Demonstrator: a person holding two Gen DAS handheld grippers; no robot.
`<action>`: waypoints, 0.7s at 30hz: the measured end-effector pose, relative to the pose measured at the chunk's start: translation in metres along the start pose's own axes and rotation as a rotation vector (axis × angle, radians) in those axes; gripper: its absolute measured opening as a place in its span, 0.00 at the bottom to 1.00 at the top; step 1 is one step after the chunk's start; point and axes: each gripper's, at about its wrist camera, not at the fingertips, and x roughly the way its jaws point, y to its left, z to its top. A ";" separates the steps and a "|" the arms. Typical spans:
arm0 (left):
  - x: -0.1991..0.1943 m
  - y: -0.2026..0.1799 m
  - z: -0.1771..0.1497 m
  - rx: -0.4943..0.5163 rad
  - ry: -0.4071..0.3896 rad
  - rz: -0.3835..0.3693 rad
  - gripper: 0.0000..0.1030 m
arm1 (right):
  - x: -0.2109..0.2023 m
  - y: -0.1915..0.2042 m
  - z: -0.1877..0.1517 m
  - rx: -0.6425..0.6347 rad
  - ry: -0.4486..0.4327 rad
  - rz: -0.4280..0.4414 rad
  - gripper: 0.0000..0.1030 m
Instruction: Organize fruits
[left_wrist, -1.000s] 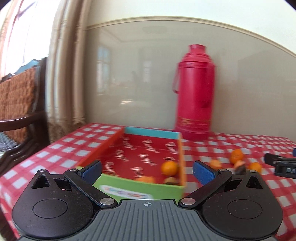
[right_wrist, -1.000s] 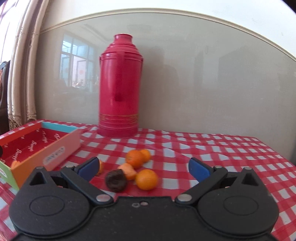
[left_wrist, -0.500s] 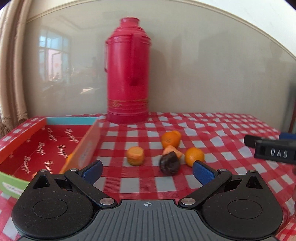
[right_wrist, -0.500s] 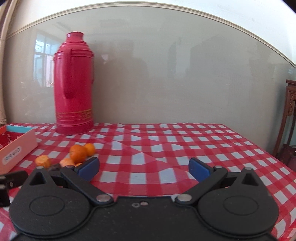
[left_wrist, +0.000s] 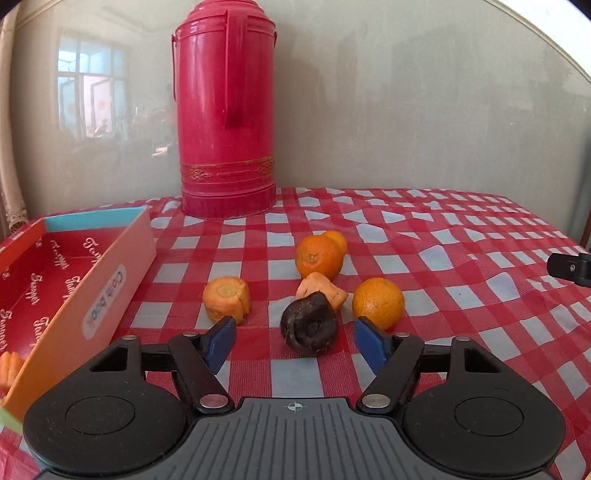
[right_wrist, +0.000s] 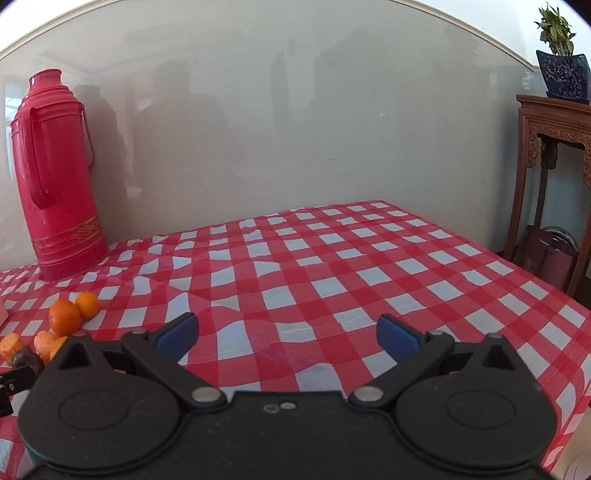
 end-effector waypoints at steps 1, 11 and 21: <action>0.002 0.000 0.001 0.000 0.004 0.001 0.69 | 0.000 0.000 0.000 -0.002 -0.001 0.000 0.94; 0.018 -0.003 0.004 0.017 0.080 -0.023 0.35 | 0.001 0.004 0.001 -0.023 0.003 0.004 0.94; -0.021 0.021 0.005 0.028 -0.016 0.020 0.35 | -0.003 0.028 0.000 -0.042 0.010 0.053 0.94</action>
